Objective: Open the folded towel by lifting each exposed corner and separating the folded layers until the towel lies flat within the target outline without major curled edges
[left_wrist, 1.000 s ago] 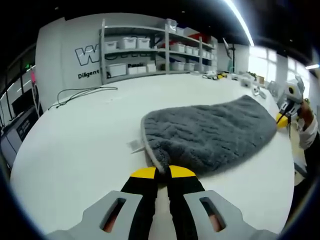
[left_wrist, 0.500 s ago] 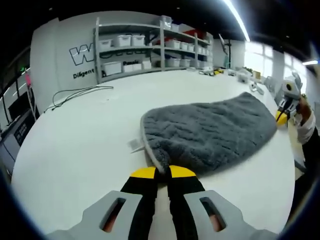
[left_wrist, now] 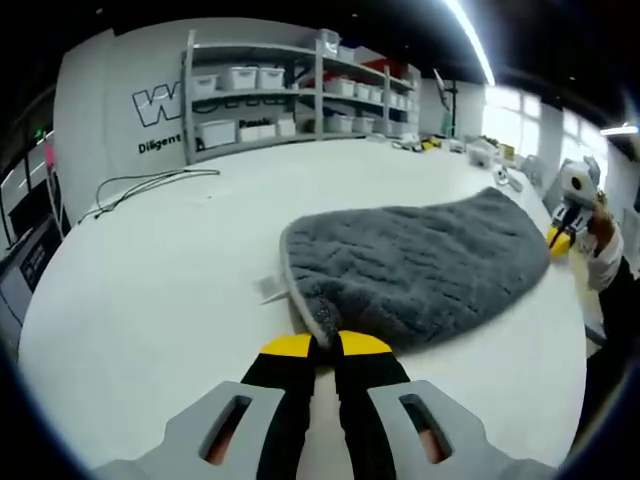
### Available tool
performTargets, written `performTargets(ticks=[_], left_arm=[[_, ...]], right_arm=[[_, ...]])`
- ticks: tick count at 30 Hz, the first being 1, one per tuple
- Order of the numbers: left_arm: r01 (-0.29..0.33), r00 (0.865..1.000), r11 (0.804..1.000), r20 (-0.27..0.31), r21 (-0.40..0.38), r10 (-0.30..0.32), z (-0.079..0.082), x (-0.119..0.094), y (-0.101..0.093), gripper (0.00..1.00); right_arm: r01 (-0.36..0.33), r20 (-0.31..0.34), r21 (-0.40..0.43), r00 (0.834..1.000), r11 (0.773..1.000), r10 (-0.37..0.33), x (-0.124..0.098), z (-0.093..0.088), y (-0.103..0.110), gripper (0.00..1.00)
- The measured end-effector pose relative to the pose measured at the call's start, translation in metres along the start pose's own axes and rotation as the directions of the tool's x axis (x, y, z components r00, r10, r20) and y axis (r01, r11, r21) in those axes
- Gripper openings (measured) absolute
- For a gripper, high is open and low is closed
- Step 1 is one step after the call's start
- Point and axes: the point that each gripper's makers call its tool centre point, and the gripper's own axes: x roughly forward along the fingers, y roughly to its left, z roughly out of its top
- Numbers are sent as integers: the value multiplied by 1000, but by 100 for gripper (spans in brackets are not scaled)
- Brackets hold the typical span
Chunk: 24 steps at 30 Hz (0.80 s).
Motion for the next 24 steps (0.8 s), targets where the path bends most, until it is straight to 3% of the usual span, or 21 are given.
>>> performTargets(ticks=[6, 9, 11, 14, 24], left_arm=[[14, 1000, 999, 3, -29, -14, 2, 4, 2, 7], [27, 1000, 999, 5, -42, -27, 7, 11, 14, 7], [38, 999, 998, 6, -48, -38, 9, 15, 18, 7], [59, 998, 997, 5, -46, -59, 12, 20, 25, 7], [99, 995, 995, -23, -17, -99, 19, 29, 36, 7]], right_arm=[[10, 61, 45, 998, 999, -12, 4, 0, 7, 0], [10, 68, 60, 998, 998, -14, 4, 0, 8, 0], [30, 62, 2, 998, 1000, -30, 6, 1, 7, 0], [47, 73, 26, 996, 999, -49, 9, 3, 7, 0], [125, 115, -66, 986, 990, -117, 7, 4, 10, 0]])
